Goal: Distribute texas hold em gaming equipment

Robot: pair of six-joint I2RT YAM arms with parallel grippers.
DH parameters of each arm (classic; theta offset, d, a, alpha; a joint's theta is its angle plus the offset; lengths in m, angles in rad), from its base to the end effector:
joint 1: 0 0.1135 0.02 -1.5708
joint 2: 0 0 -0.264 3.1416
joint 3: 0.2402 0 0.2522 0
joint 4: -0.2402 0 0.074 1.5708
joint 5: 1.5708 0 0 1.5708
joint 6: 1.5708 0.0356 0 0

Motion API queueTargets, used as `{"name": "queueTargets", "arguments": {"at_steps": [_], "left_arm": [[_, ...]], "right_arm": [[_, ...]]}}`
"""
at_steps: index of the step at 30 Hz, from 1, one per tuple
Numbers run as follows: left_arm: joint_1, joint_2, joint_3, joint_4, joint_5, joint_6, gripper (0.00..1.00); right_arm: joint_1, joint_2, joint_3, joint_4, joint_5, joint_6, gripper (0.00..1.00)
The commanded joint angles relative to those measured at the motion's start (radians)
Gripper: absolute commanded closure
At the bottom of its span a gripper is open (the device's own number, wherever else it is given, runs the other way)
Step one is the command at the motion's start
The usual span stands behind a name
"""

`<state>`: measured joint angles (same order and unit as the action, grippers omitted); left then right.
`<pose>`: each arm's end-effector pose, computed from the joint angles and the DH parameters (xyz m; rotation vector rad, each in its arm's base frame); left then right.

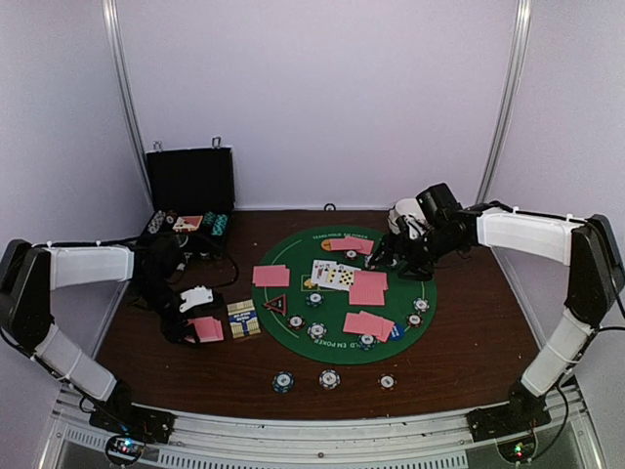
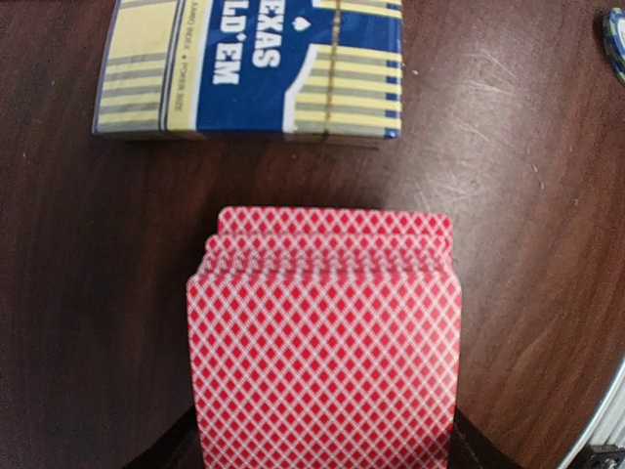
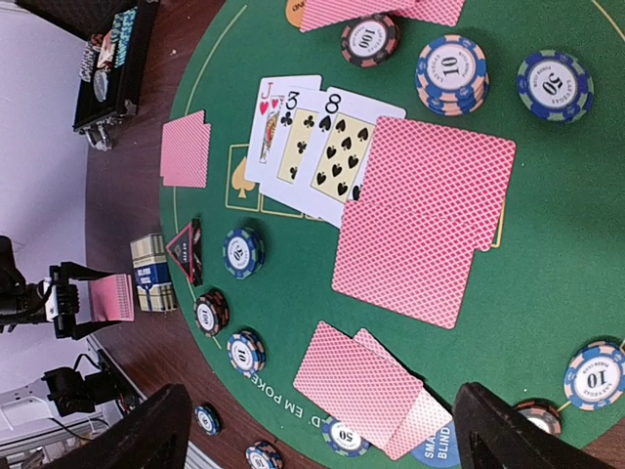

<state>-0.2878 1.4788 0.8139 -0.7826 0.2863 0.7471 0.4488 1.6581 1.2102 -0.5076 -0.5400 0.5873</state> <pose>0.2262 -0.0774 0.1651 1.4742 2.5372 -0.3706 0.3075 0.1684 0.2391 -0.0495 2.6822 1.0630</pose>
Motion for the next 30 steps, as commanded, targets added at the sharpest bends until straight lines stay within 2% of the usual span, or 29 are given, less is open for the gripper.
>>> {"name": "queueTargets", "arguments": {"at_steps": [1,3,4,9,15,20,23,25,28,30], "left_arm": [[0.003,0.033,0.0,0.095,0.02,0.002,0.51],[-0.002,0.04,-0.003,0.106,0.034,-0.002,0.1],[-0.006,0.04,-0.002,0.105,0.041,-0.001,0.03],[-0.017,0.036,0.016,0.087,0.054,-0.026,0.02],[-0.016,-0.02,0.093,0.036,0.026,-0.104,0.03],[0.017,-0.043,0.207,0.012,-0.009,-0.184,0.02],[0.085,-0.06,0.21,0.127,0.011,-0.256,0.02],[0.141,-0.081,0.171,0.249,0.029,-0.319,0.02],[0.223,-0.11,0.077,0.454,0.042,-0.423,0.02],[0.263,-0.116,0.022,0.571,0.032,-0.494,0.02]], "right_arm": [[0.008,-0.066,0.009,-0.043,0.057,-0.004,0.02],[0.008,-0.084,-0.002,-0.049,0.069,-0.006,0.0],[0.009,-0.092,-0.007,-0.056,0.075,-0.009,0.0],[0.008,-0.141,-0.019,-0.089,0.121,-0.026,0.01],[-0.008,-0.223,-0.011,-0.131,0.26,-0.072,0.01],[-0.083,-0.29,-0.01,-0.17,0.471,-0.094,0.0],[-0.124,-0.323,-0.017,-0.175,0.733,-0.12,0.01],[-0.129,-0.36,-0.084,-0.06,0.894,-0.196,0.01],[-0.131,-0.408,-0.232,0.221,1.121,-0.323,0.0],[-0.133,-0.408,-0.318,0.36,1.219,-0.368,0.01]]}}
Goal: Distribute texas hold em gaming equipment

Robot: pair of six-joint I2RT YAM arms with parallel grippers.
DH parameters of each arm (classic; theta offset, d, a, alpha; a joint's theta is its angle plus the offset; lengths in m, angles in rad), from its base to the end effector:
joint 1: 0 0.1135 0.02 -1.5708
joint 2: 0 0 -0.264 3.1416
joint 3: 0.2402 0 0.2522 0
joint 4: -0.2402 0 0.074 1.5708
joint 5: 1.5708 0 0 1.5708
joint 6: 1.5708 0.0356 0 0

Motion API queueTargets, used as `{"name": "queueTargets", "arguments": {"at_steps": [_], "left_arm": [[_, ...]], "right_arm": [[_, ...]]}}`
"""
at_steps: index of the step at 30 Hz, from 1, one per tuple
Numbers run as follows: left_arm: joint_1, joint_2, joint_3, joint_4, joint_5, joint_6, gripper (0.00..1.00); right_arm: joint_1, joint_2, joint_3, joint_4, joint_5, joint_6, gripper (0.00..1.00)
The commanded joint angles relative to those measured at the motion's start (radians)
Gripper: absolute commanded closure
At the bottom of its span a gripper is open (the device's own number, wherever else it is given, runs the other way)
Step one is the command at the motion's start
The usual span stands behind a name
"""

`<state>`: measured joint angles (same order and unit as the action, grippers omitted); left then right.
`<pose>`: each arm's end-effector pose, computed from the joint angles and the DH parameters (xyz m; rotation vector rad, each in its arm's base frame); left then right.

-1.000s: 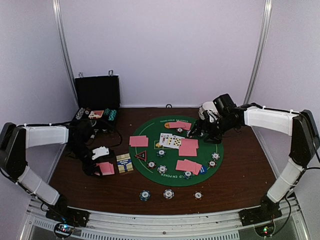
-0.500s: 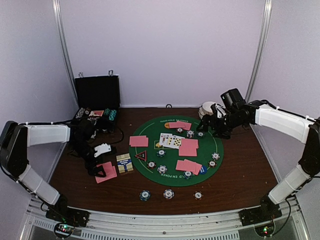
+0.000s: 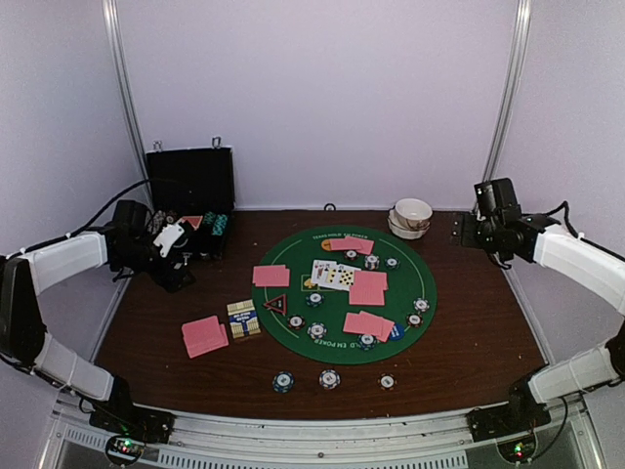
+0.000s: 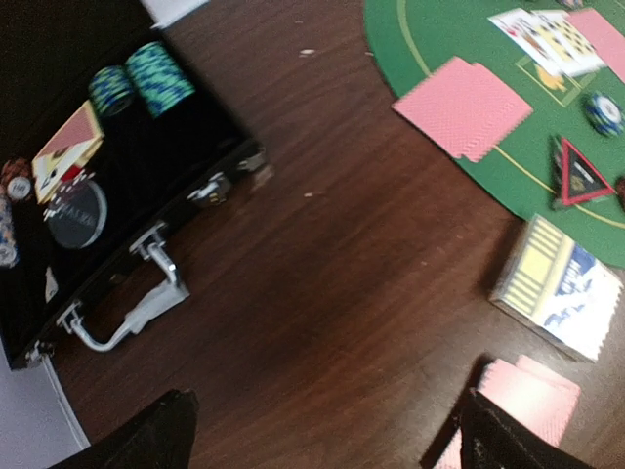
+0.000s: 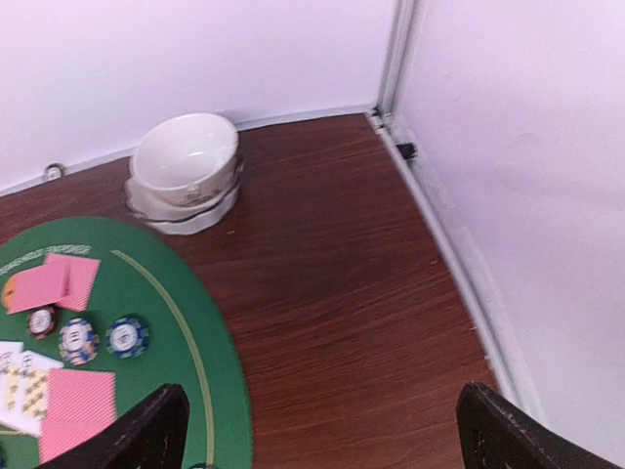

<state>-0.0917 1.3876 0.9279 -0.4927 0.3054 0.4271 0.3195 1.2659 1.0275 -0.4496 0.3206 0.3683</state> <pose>0.2785 -0.0364 0.2302 0.7521 2.3597 -0.2435 0.2658 0.0761 0.2973 0.2228 2.2064 0.0157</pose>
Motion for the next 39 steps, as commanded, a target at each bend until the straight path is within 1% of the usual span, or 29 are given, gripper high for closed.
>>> {"name": "queueTargets", "arguments": {"at_steps": [1,3,5,9,11,13,14,16,18,19,20,23,24,25,26,27,29,30,31,32,33,35,37,38,39], "left_arm": [[0.08,-0.023,-0.116,0.337,0.011,-0.21,0.02],[0.117,-0.008,-0.169,0.445,0.007,-0.282,0.02],[0.137,0.015,-0.215,0.55,0.0,-0.316,0.03],[0.145,0.078,-0.279,0.74,-0.035,-0.37,0.02],[0.145,0.113,-0.295,0.801,-0.042,-0.391,0.02],[0.146,0.137,-0.321,0.885,-0.049,-0.404,0.02],[0.147,0.147,-0.332,0.918,-0.048,-0.414,0.03],[0.147,0.159,-0.368,1.008,-0.036,-0.423,0.02],[0.147,0.166,-0.401,1.063,-0.019,-0.415,0.02],[0.148,0.167,-0.426,1.12,-0.027,-0.423,0.02],[0.148,0.156,-0.45,1.129,-0.038,-0.422,0.02],[0.147,0.143,-0.53,1.255,-0.031,-0.414,0.03],[0.142,0.152,-0.562,1.315,-0.029,-0.408,0.02],[0.141,0.186,-0.596,1.42,-0.026,-0.417,0.02],[0.142,0.19,-0.604,1.456,-0.032,-0.421,0.03],[0.14,0.171,-0.584,1.373,-0.035,-0.408,0.03],[0.139,0.187,-0.585,1.41,-0.036,-0.417,0.02],[0.139,0.177,-0.581,1.379,-0.039,-0.412,0.02],[0.139,0.18,-0.582,1.383,-0.038,-0.413,0.02],[0.139,0.187,-0.585,1.406,-0.036,-0.417,0.02],[0.139,0.18,-0.582,1.388,-0.037,-0.414,0.02],[0.139,0.183,-0.585,1.402,-0.037,-0.413,0.02],[0.139,0.182,-0.587,1.401,-0.037,-0.415,0.02],[0.139,0.182,-0.587,1.401,-0.037,-0.415,0.02],[0.139,0.181,-0.587,1.402,-0.038,-0.415,0.02]], "right_arm": [[-0.007,-0.01,-0.179,0.376,0.369,-0.185,0.01],[-0.012,0.002,-0.262,0.535,0.396,-0.272,0.01],[-0.029,0.025,-0.313,0.618,0.443,-0.282,0.0],[-0.056,0.087,-0.411,0.8,0.446,-0.335,0.01],[-0.063,0.109,-0.47,0.932,0.443,-0.353,0.01],[-0.069,0.13,-0.526,1.095,0.43,-0.411,0.01],[-0.071,0.142,-0.548,1.143,0.432,-0.419,0.01],[-0.084,0.158,-0.579,1.196,0.407,-0.408,0.01],[-0.092,0.175,-0.614,1.275,0.394,-0.413,0.01],[-0.094,0.18,-0.625,1.296,0.386,-0.41,0.0],[-0.1,0.186,-0.634,1.321,0.372,-0.411,0.01],[-0.114,0.214,-0.655,1.382,0.29,-0.429,0.0],[-0.115,0.236,-0.656,1.413,0.257,-0.452,0.01],[-0.115,0.257,-0.654,1.448,0.23,-0.475,0.01],[-0.117,0.261,-0.652,1.445,0.221,-0.473,0.0],[-0.122,0.249,-0.648,1.416,0.212,-0.459,0.0],[-0.131,0.253,-0.643,1.409,0.199,-0.455,0.01],[-0.133,0.257,-0.636,1.401,0.196,-0.457,0.01],[-0.139,0.255,-0.624,1.369,0.186,-0.449,0.01],[-0.153,0.254,-0.608,1.331,0.165,-0.432,0.0],[-0.17,0.254,-0.595,1.301,0.137,-0.42,0.01],[-0.196,0.255,-0.587,1.283,0.084,-0.402,0.0],[-0.21,0.255,-0.624,1.327,0.009,-0.397,0.01],[-0.214,0.295,-0.691,1.485,-0.04,-0.425,0.0],[-0.215,0.318,-0.715,1.585,-0.054,-0.451,0.01]]}}
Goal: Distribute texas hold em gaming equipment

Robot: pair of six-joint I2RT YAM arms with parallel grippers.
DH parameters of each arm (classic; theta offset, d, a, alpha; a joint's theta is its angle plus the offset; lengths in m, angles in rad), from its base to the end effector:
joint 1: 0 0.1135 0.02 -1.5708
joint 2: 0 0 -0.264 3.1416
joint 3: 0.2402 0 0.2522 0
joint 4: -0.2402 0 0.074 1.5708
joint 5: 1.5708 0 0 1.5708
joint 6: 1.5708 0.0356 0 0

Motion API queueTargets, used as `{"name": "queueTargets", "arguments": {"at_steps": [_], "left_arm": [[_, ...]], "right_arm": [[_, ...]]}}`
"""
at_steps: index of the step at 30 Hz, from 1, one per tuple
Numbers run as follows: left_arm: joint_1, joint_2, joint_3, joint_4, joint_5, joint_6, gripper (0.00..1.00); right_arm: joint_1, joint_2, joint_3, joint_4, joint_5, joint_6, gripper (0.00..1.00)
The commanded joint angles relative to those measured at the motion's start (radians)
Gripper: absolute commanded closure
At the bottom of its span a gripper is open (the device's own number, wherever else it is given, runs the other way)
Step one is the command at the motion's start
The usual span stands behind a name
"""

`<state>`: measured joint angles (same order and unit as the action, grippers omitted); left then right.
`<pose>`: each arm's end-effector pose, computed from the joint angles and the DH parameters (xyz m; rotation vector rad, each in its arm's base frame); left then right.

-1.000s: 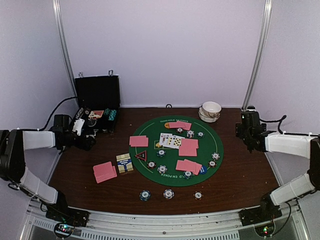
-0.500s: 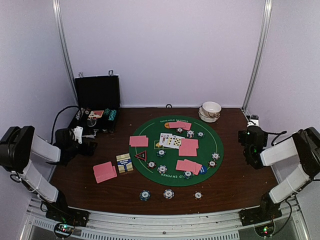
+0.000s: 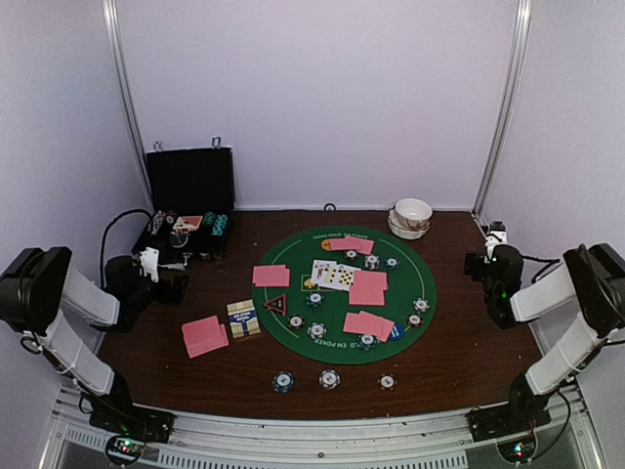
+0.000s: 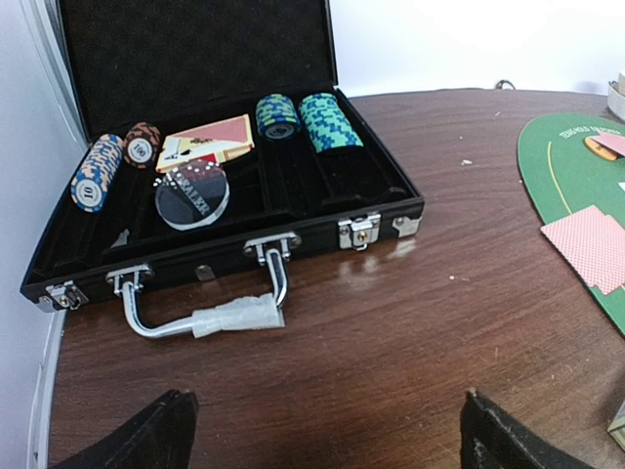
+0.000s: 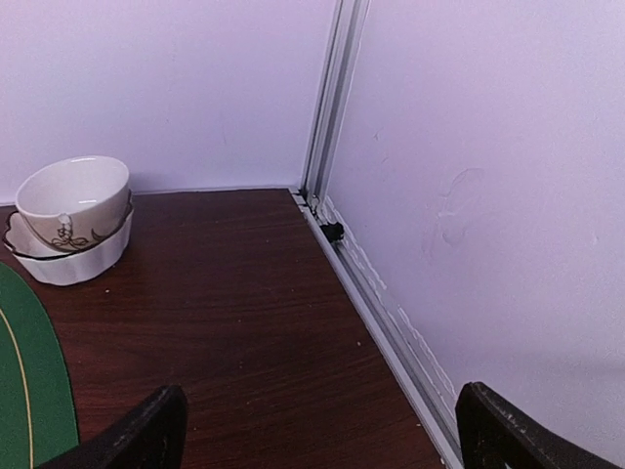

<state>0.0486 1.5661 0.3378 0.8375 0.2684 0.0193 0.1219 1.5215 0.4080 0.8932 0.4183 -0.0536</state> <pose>0.2579 0.0031 0.1257 0.1473 1.9476 -0.2183 0.2727 0.0188 0.1606 0.1436 1.7775 -0.3249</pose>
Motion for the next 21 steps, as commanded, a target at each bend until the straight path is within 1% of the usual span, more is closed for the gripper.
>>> {"name": "queueTargets", "arguments": {"at_steps": [1,2,3,4,7,11,15,21], "left_arm": [[-0.001,0.002,0.003,0.073,0.001,-0.007,0.02],[-0.002,0.002,0.003,0.073,0.0,-0.007,0.02],[-0.001,0.004,0.003,0.072,0.001,-0.007,0.02],[-0.001,0.003,0.004,0.073,0.001,-0.007,0.03],[-0.001,0.004,0.004,0.074,0.001,-0.007,0.02],[-0.001,0.004,0.003,0.074,0.001,-0.007,0.02],[-0.001,0.004,0.003,0.074,0.001,-0.007,0.02],[-0.001,0.004,0.003,0.074,0.001,-0.007,0.02]], "right_arm": [[-0.017,0.039,-0.08,0.187,-0.146,-0.006,0.01],[-0.02,0.025,-0.051,0.104,-0.131,0.007,0.01],[-0.021,0.038,-0.032,0.077,-0.116,0.009,0.01],[-0.022,0.047,-0.043,0.125,-0.115,0.0,0.01],[-0.022,0.045,-0.04,0.117,-0.131,-0.005,0.01],[-0.019,0.047,-0.075,0.184,-0.152,-0.021,0.0],[-0.019,0.044,-0.044,0.118,-0.171,-0.023,0.01],[-0.039,0.041,-0.028,0.078,-0.209,-0.007,0.01]]}}
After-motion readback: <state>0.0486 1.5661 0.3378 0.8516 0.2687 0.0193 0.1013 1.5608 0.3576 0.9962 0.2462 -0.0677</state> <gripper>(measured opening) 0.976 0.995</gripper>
